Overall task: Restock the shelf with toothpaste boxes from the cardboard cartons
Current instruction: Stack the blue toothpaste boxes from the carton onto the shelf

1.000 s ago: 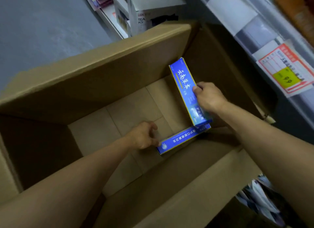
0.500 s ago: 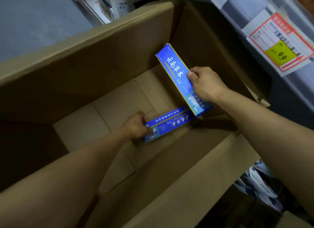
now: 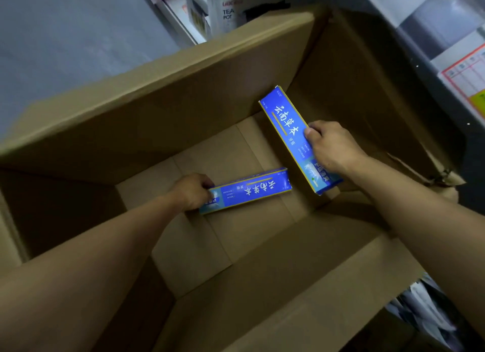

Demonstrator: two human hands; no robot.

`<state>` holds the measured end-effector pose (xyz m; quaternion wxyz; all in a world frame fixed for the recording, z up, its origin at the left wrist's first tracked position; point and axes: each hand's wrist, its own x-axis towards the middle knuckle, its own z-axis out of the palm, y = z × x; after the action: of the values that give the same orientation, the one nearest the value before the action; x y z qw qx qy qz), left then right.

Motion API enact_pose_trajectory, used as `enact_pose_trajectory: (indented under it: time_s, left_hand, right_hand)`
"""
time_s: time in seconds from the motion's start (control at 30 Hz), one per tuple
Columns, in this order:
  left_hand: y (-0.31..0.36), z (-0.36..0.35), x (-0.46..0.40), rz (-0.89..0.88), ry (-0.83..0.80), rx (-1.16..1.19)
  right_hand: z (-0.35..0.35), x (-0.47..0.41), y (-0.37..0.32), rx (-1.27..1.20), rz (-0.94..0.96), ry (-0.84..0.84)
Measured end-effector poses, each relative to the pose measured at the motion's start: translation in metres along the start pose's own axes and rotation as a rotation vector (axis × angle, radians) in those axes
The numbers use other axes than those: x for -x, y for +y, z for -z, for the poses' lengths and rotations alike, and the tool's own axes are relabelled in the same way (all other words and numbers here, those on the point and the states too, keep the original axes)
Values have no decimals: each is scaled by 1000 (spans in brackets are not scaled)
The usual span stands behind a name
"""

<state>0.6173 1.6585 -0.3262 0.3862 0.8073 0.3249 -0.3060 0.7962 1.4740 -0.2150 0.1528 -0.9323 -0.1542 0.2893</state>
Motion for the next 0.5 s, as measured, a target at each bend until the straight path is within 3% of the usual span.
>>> enact_pose_trajectory:
  time_s: [0.17, 0.23, 0.37, 0.5]
  left_hand:
    - [3, -3, 13, -122, -103, -351]
    - [9, -2, 13, -207, -43, -466]
    - [43, -4, 7, -460, 70, -476]
    - [76, -23, -1, -407, 28, -572]
  right_hand:
    - [1, 4, 9, -6, -29, -20]
    - [2, 5, 12, -16, -39, -22]
    - [4, 4, 23, -44, -71, -7]
    - [4, 2, 35, -77, -123, 12]
